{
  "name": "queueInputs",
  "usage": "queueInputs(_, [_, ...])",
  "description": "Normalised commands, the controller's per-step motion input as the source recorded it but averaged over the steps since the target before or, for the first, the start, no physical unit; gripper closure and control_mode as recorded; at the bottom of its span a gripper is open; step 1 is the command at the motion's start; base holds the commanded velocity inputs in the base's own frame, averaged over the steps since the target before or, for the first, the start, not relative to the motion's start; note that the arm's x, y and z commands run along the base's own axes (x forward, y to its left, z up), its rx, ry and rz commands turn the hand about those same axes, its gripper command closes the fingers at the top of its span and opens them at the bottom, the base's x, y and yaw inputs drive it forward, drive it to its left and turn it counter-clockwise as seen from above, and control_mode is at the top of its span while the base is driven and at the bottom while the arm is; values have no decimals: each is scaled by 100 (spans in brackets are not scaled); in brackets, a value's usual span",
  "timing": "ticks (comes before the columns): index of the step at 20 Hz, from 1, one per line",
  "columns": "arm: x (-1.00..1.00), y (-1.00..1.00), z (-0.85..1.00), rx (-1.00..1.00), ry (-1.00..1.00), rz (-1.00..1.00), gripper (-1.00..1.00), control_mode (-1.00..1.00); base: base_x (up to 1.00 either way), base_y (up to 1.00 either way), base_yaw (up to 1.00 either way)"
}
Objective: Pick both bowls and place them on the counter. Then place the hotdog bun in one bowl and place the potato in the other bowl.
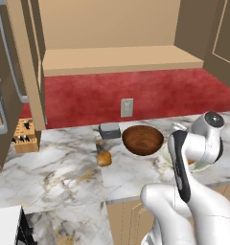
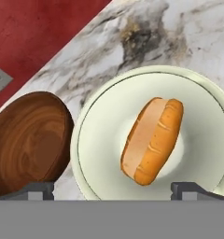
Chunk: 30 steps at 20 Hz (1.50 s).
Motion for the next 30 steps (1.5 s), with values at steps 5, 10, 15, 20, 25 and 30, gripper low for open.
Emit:
queueInputs(5, [-11, 38, 38, -1, 0, 1, -100, -100, 0, 0, 0])
queueInputs(10, [-8, 41, 25, -4, 0, 12, -100, -100, 0, 0, 0])
queueInputs(15, [-14, 43, 16, -1, 0, 9, -100, -100, 0, 0, 0])
queueInputs(20, [-17, 41, 18, 0, 0, 3, -100, -100, 0, 0, 0])
queueInputs(25, [-24, 38, 14, 0, 1, 1, -100, -100, 0, 0, 0])
queueInputs(30, [-13, 45, 3, 0, 0, 1, -100, -100, 0, 0, 0])
